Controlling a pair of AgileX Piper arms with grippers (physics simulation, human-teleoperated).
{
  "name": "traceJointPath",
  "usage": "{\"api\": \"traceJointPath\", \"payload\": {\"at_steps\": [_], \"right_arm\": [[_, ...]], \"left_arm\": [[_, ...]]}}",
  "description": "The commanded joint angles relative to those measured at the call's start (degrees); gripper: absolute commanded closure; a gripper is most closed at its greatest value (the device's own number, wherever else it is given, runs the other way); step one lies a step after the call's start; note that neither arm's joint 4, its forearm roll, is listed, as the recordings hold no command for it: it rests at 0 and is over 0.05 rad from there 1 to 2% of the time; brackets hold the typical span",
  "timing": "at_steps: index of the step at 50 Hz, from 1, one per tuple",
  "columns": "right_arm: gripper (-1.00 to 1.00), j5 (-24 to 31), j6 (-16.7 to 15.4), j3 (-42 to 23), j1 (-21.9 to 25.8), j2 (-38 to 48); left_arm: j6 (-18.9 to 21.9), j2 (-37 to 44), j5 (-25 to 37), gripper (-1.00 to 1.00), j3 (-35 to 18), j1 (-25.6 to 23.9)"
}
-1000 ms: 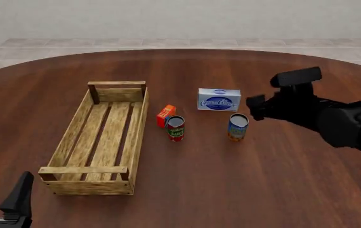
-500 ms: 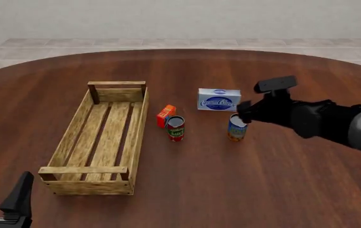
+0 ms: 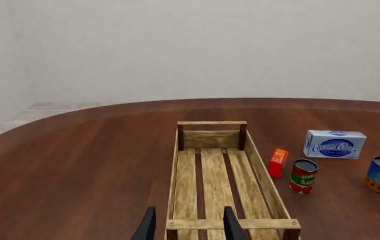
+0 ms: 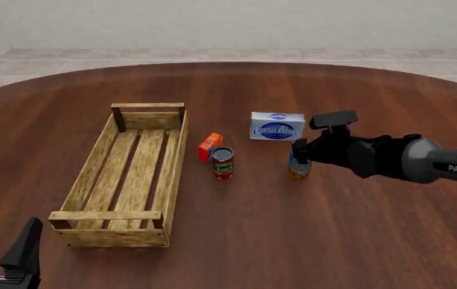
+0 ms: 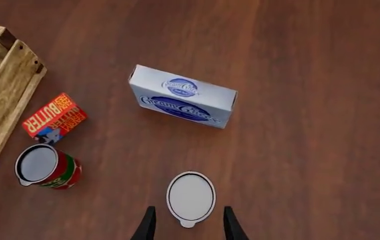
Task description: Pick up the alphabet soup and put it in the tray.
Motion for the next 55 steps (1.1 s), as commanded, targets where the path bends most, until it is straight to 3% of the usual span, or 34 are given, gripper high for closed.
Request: {"api": "traceJointPath", "payload": {"at_steps": [1,47,48,55], "right_arm": [[-1.00,-1.74,0.63,-1.29,0.08,4.59],[-1.00,-6.92,3.39,-3.08,0.49,16.87],[1.00,-6.99,2.68,-3.11,-0.35,16.49],[1.00,-6.50,2.65,-2.91,0.00,15.55]], "left_arm": [[0.00,0.00,0.00,-1.00,0.00,0.00],[0.00,0.00,0.00,-1.00,0.00,0.00],[0.00,0.00,0.00,-1.00,0.00,0.00],[0.00,0.00,0.00,-1.00,0.00,0.00]]}}
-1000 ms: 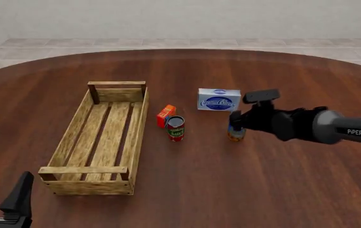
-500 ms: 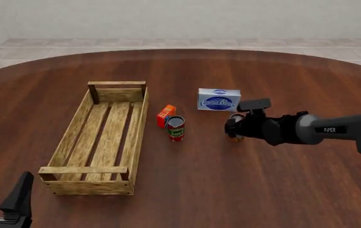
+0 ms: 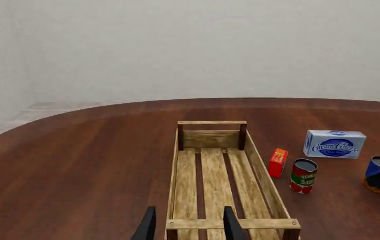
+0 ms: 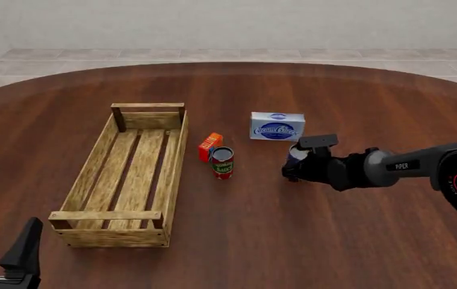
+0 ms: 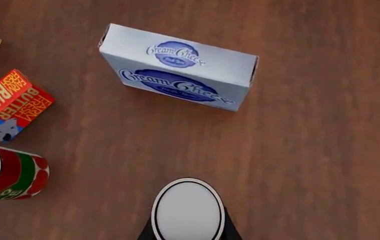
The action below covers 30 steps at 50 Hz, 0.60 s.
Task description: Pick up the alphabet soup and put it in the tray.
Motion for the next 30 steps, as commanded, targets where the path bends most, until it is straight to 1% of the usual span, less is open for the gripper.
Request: {"api": "traceJointPath", "payload": {"at_steps": [1,8,16,27,30], "right_arm": [[1.00,-0.19,-0.09,-0.01,-0.44,0.74],[1.00,0.39,-1.41,0.73,-0.79,-2.04],[1.00,2.64,-3.02,1.43,-0.03,-7.12],[1.00,7.15,-3.96,0.26,3.21,-12.20],[1.00,8.44,-3.59,-0.24,4.47,-13.07]], "left_arm": [[0.00,0.00,0.00,-1.00,0.00,0.00],[0.00,0.00,0.00,-1.00,0.00,0.00],[0.00,0.00,0.00,-1.00,0.00,0.00],[0.00,0.00,0.00,-1.00,0.00,0.00],[0.00,0.00,0.00,-1.00,0.00,0.00]]}}
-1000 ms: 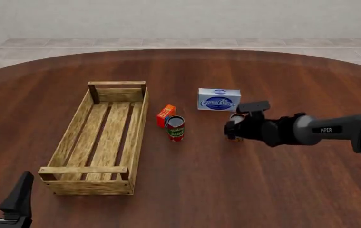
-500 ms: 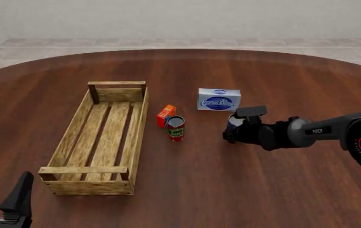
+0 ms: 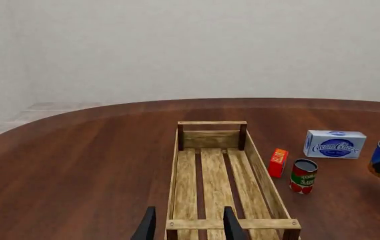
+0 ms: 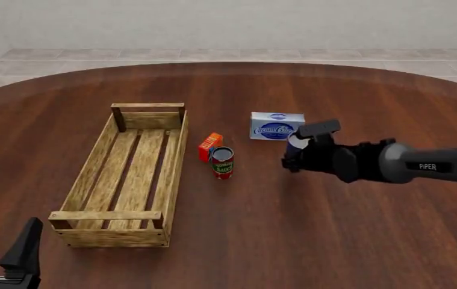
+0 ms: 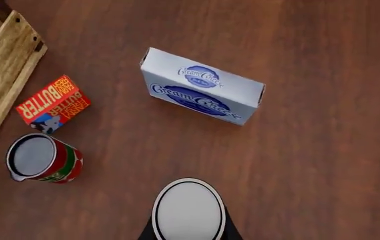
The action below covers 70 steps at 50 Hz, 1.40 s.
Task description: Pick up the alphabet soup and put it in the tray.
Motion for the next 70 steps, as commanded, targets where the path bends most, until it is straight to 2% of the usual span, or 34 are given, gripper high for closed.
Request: {"api": "traceJointPath", "payload": {"at_steps": [1,13,24,27,39,54,70], "right_arm": [[1.00,4.24,0.40,-1.70,3.14,-4.67],[1.00,12.00,-0.43,-8.11,8.19,-6.29],[1.00,18.79,-1.75,-16.79,12.45,-3.58],[1.00,20.34,-0.70,-19.14,14.61,-2.61],[1.00,25.81,-1.27,-29.18,18.71,2.12],[1.00,29.52,-2.04,-38.06,23.01,7.16],[1.00,32.65,-1.45,-47.57,27.71,12.56]], "left_arm": [[0.00,0.00,0.00,-1.00,0.00,0.00],[0.00,0.00,0.00,-1.00,0.00,0.00],[0.00,0.00,0.00,-1.00,0.00,0.00],[0.00,0.00,0.00,-1.00,0.00,0.00],[0.00,0.00,0.00,-1.00,0.00,0.00],[0.00,0.00,0.00,-1.00,0.00,0.00],[0.00,0.00,0.00,-1.00,0.00,0.00]]}}
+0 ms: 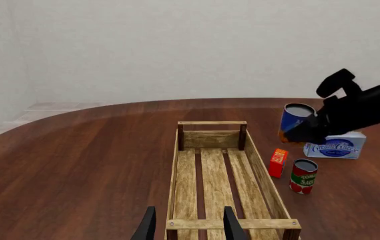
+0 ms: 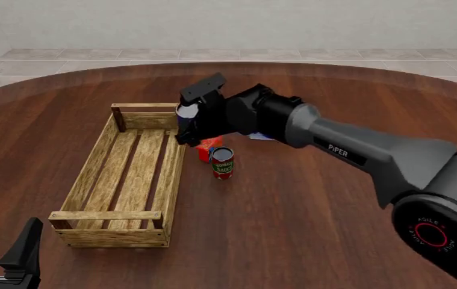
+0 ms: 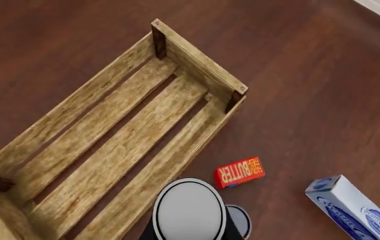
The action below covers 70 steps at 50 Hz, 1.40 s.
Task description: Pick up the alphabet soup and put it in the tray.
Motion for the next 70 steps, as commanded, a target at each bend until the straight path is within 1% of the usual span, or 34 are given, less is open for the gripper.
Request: {"api": "traceJointPath", "payload": {"at_steps": [1,24,38,44,49,55,60,70], "right_arm": [[1.00,2.22,1.24,-7.11,3.02,3.45],[1.00,4.83,2.31,-17.32,6.91,12.38],[1.00,7.03,4.19,-23.80,9.55,18.11],[1.00,8.68,4.23,-27.04,9.63,20.71],[1.00,9.06,5.67,-28.77,10.50,22.81],[1.00,10.46,6.09,-32.36,10.49,25.72],[1.00,11.49,6.10,-34.04,10.53,27.31],[1.00,11.36,7.11,-33.98,11.32,28.73]], "left_arm": [[0.00,0.00,0.00,-1.00,0.00,0.00],[0.00,0.00,0.00,-1.00,0.00,0.00],[0.00,0.00,0.00,-1.00,0.00,0.00],[0.00,0.00,0.00,-1.00,0.00,0.00],[0.00,0.00,0.00,-1.00,0.00,0.00],[0.00,0.00,0.00,-1.00,0.00,0.00],[0.00,0.00,0.00,-1.00,0.00,0.00],[0.00,0.00,0.00,-1.00,0.00,0.00]]}}
